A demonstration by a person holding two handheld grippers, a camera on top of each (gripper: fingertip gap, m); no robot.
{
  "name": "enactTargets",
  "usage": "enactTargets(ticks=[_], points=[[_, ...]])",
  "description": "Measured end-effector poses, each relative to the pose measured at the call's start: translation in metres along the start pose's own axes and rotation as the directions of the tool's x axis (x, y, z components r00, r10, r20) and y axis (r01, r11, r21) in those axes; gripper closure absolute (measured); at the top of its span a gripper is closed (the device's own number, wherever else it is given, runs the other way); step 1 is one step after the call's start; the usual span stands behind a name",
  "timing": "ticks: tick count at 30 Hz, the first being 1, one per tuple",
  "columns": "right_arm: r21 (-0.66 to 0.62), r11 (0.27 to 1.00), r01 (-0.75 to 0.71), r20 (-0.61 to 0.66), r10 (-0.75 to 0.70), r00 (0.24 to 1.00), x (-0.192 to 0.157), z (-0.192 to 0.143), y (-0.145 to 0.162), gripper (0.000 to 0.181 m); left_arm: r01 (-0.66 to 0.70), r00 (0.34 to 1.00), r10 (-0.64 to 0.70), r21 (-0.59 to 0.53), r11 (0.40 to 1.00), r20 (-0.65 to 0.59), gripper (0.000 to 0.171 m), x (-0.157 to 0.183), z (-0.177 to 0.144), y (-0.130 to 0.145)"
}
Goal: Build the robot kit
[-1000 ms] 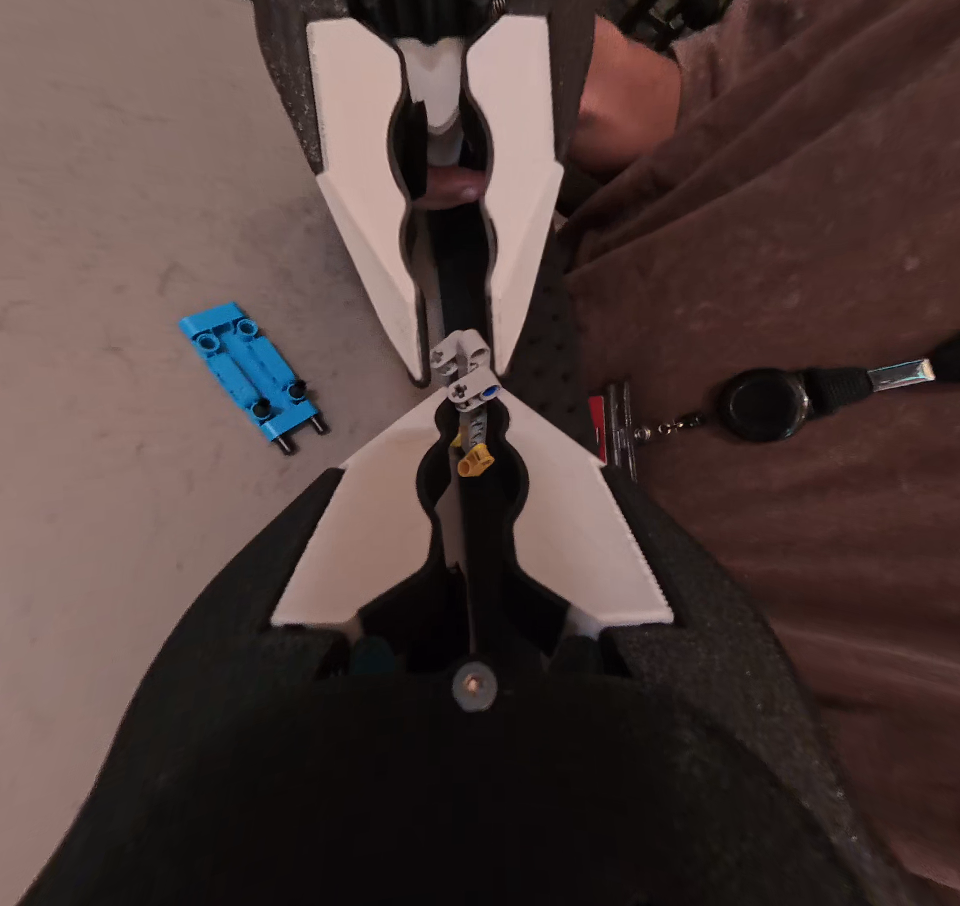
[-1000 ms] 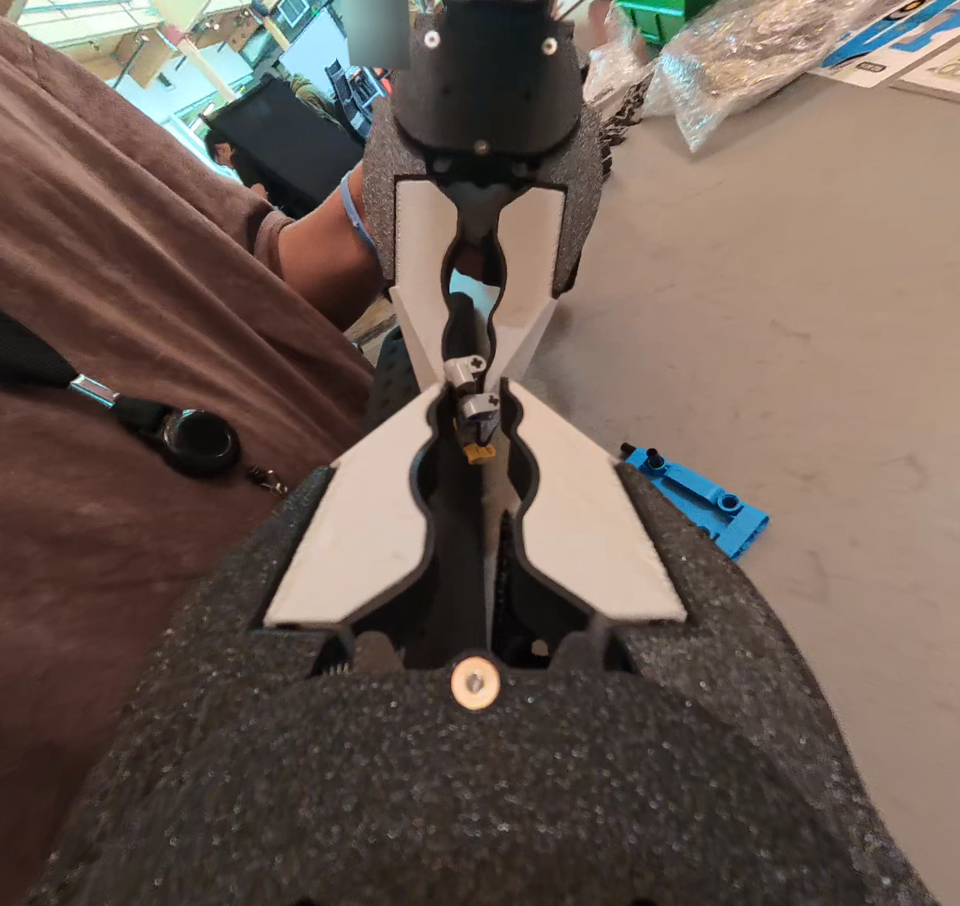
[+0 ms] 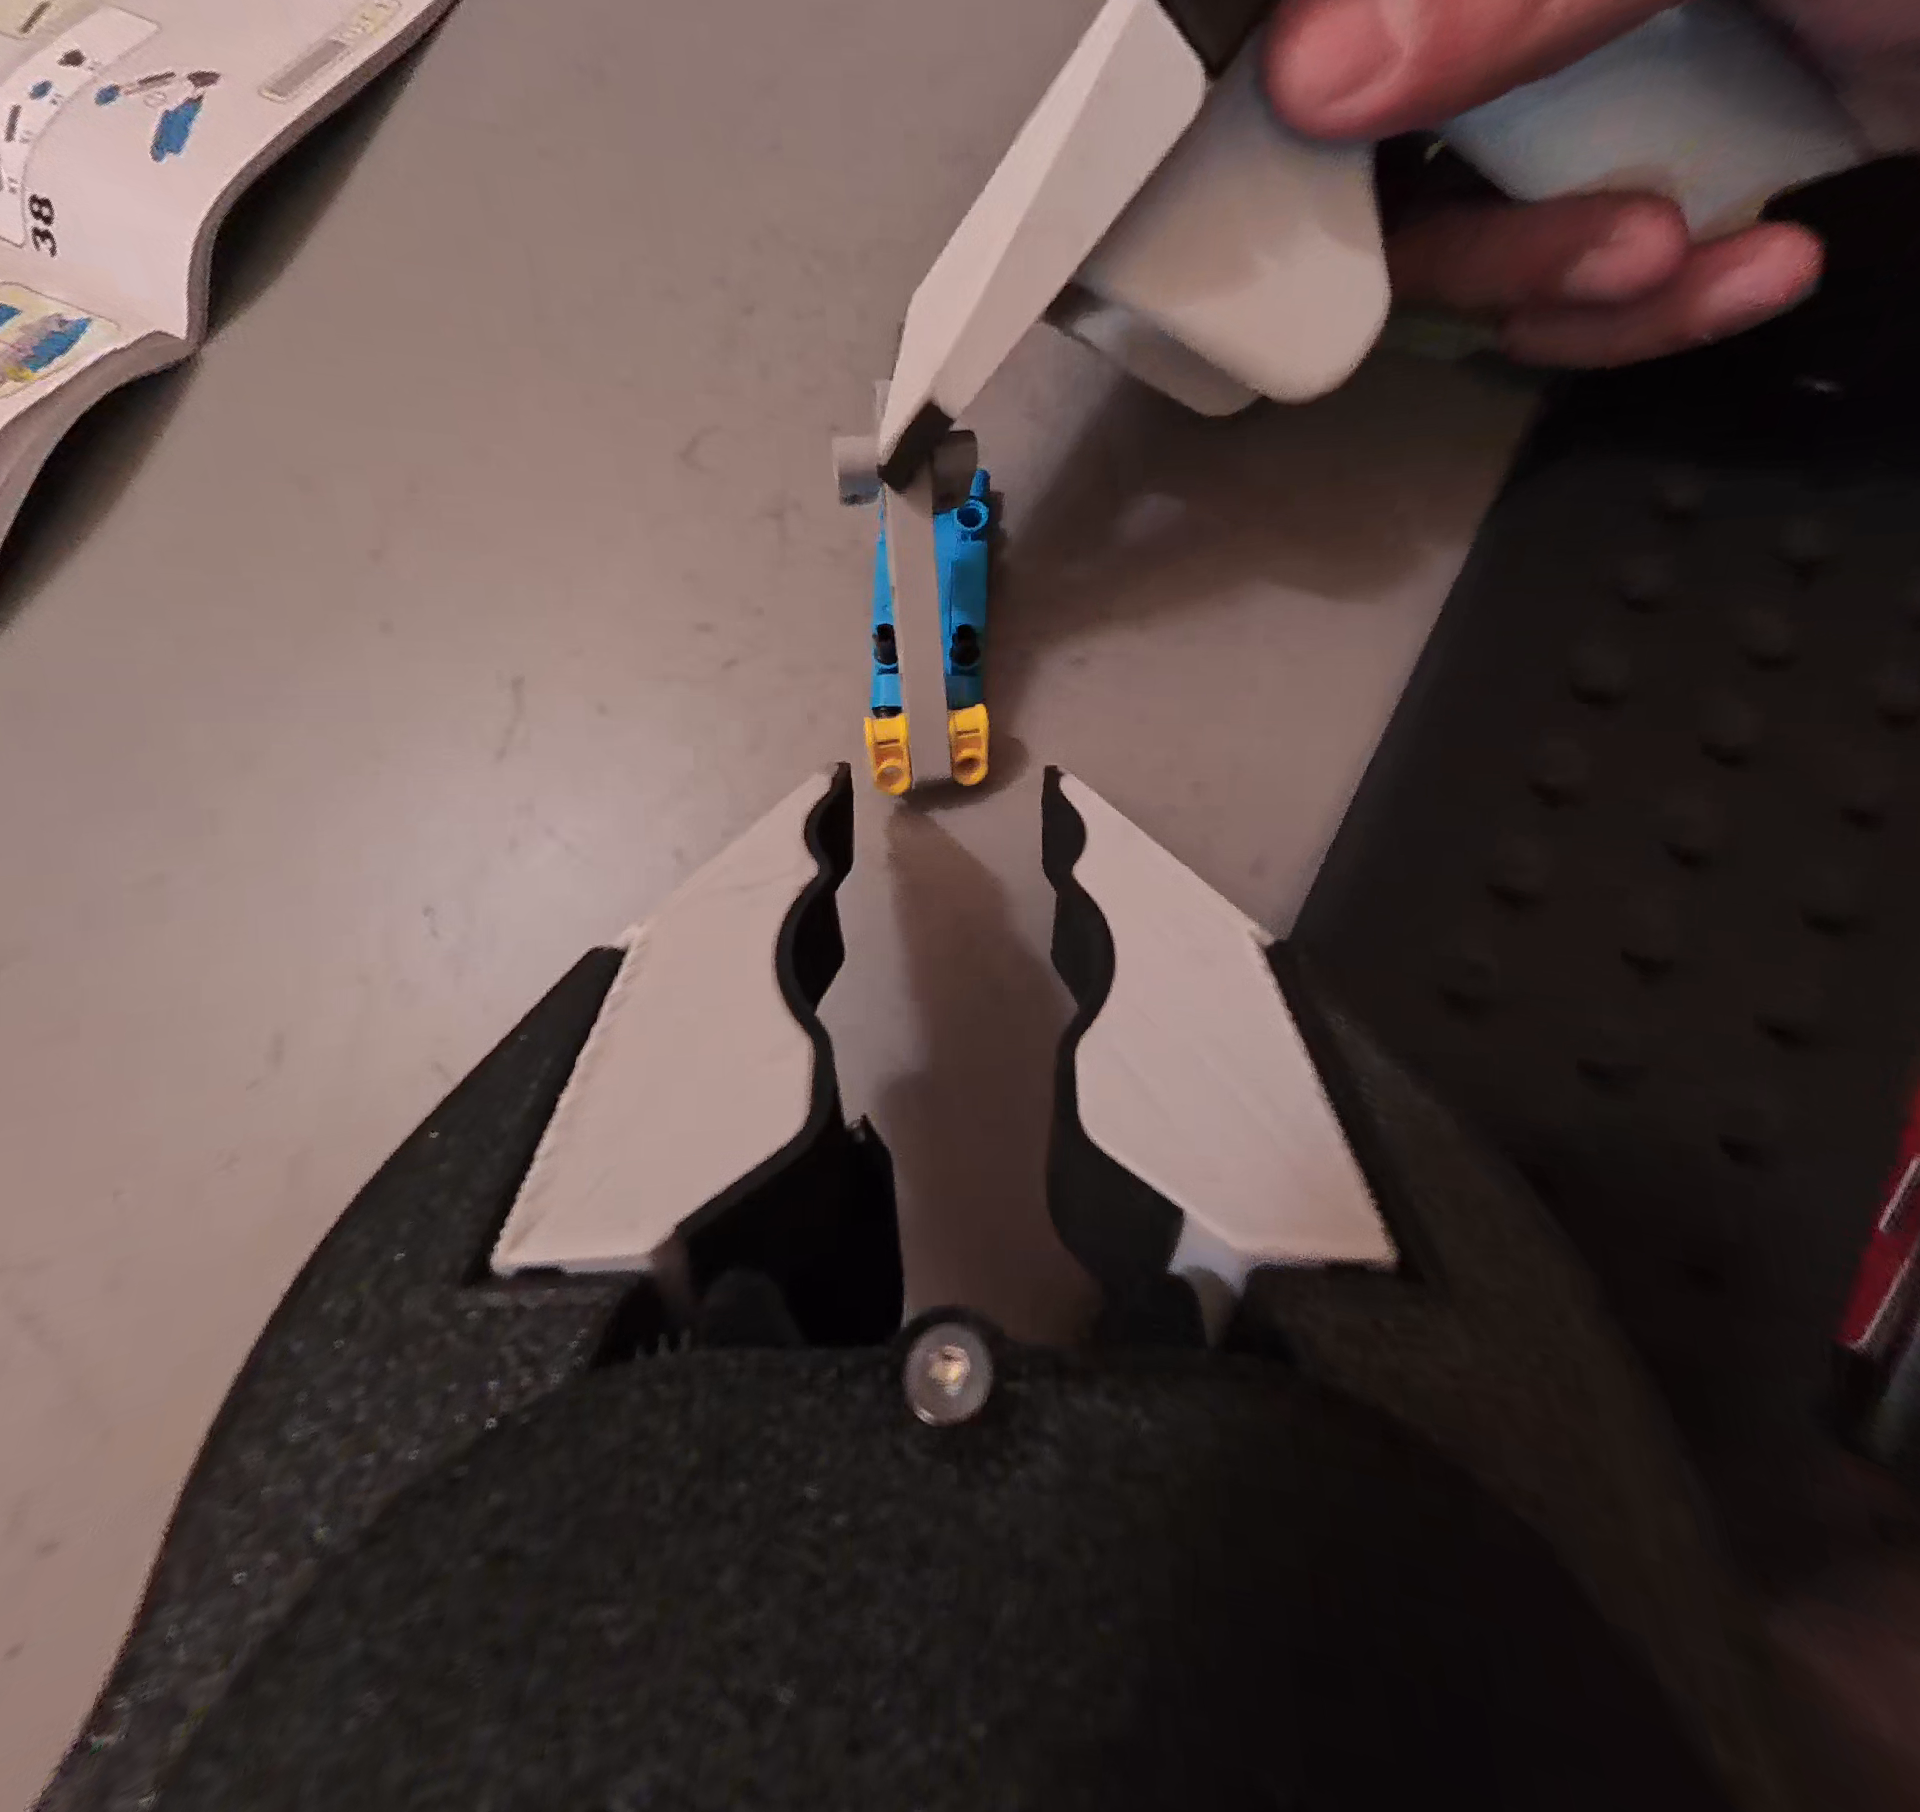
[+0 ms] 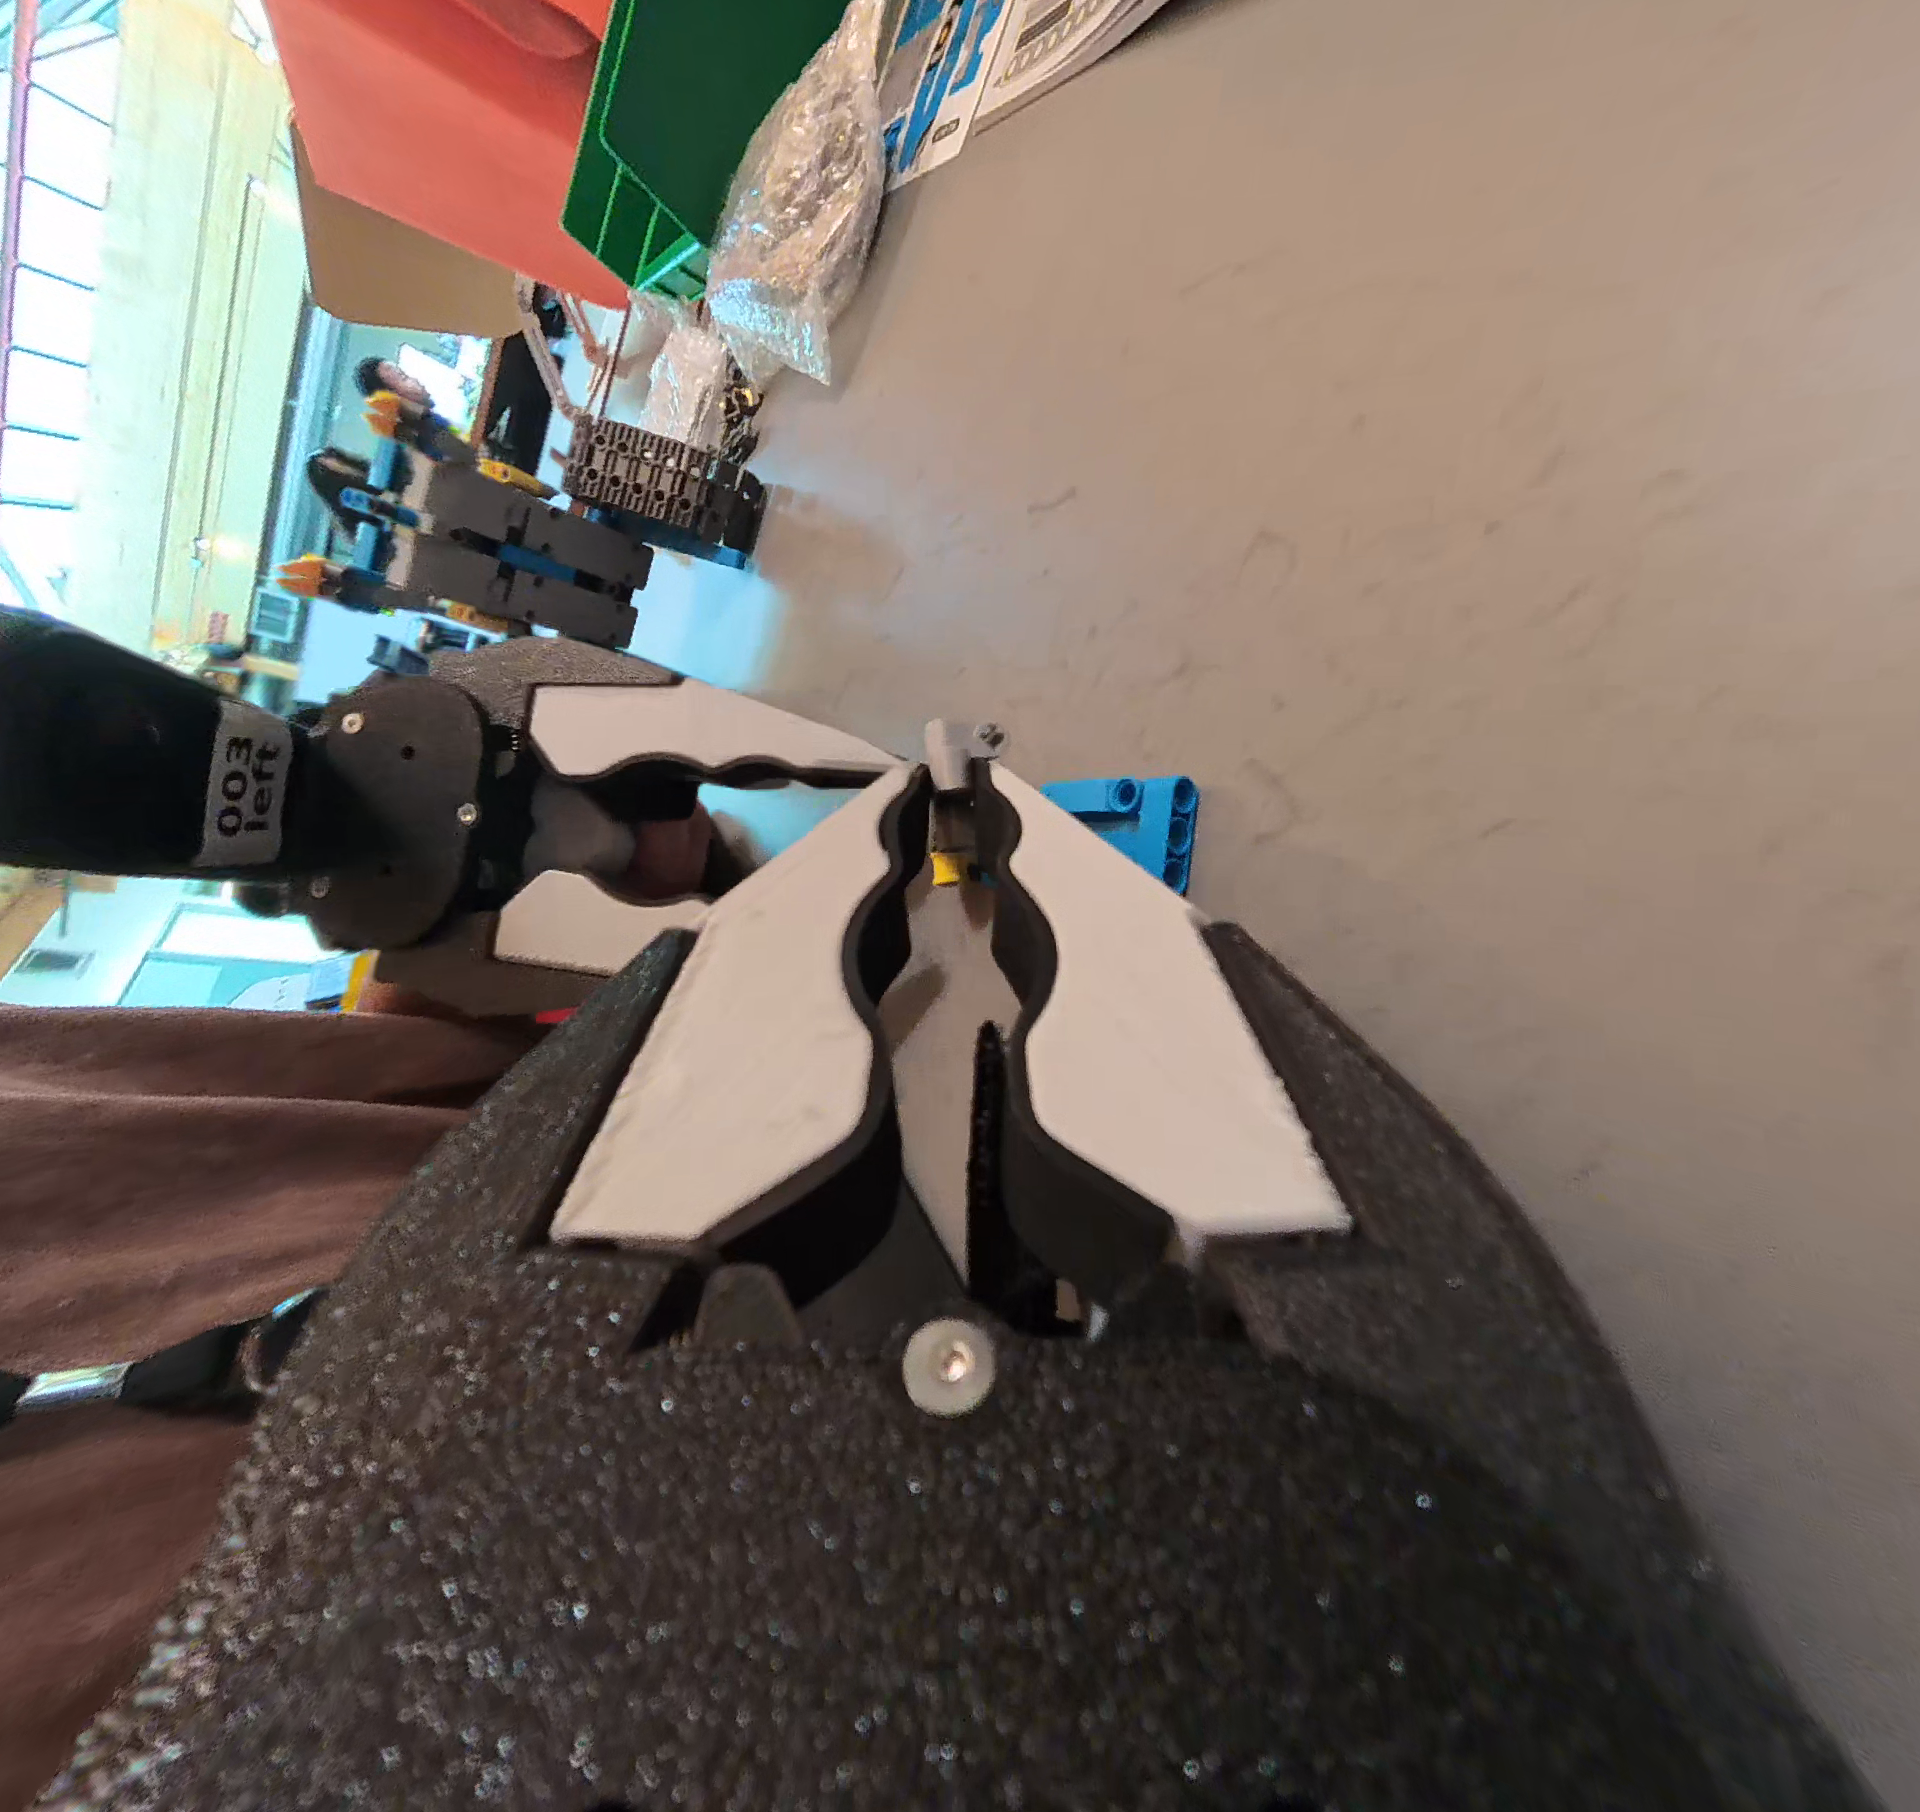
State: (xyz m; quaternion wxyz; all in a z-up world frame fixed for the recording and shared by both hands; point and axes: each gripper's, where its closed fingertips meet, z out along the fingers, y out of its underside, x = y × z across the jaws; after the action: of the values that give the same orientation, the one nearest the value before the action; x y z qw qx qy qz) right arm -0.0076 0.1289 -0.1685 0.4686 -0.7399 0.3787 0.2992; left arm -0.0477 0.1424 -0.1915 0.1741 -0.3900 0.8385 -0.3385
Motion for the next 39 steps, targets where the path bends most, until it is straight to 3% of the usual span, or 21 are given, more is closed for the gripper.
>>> enactTargets(ticks=[13,20,21,22,26,30,35,39], points=[[0.043,0.999,0.029,-0.058,-0.026,0.998,0.000,-0.002,0.002,0.173,-0.035,0.999,0.035,-0.030,0.999,-0.016,0.147,-0.001,0.017,0.002],[-0.067,0.985,0.161,-0.037,-0.163,0.986,0.006,0.002,0.003,0.162,-0.004,0.999,0.003,-0.018,1.000,-0.040,0.147,-0.002,0.017,0.003],[-0.087,0.976,0.201,-0.060,-0.207,0.977,0.009,0.002,0.003,0.156,-0.002,0.999,0.001,-0.017,1.000,-0.041,0.147,-0.002,0.017,0.003],[-0.103,0.965,0.242,-0.107,-0.253,0.962,0.016,0.001,0.002,0.137,0.000,0.999,0.000,-0.015,1.000,-0.043,0.147,-0.002,0.017,0.003],[-0.144,0.896,0.420,-0.215,-0.443,0.870,0.024,-0.007,-0.009,0.124,0.004,0.999,-0.004,-0.005,1.000,-0.049,0.147,-0.002,0.018,0.003],[-0.218,0.905,0.366,-0.183,-0.406,0.895,0.018,0.008,0.008,0.105,0.006,0.999,-0.006,0.003,1.000,-0.052,0.147,-0.002,0.018,0.003],[-0.240,0.884,0.402,-0.293,-0.461,0.838,0.019,0.018,0.013,0.106,-0.014,0.999,0.014,0.013,1.000,-0.038,0.147,-0.002,0.018,0.002],[-0.260,0.863,0.433,-0.353,-0.502,0.789,0.024,0.019,0.013,0.121,-0.022,0.999,0.022,0.021,1.000,-0.037,0.147,-0.001,0.018,0.002]])
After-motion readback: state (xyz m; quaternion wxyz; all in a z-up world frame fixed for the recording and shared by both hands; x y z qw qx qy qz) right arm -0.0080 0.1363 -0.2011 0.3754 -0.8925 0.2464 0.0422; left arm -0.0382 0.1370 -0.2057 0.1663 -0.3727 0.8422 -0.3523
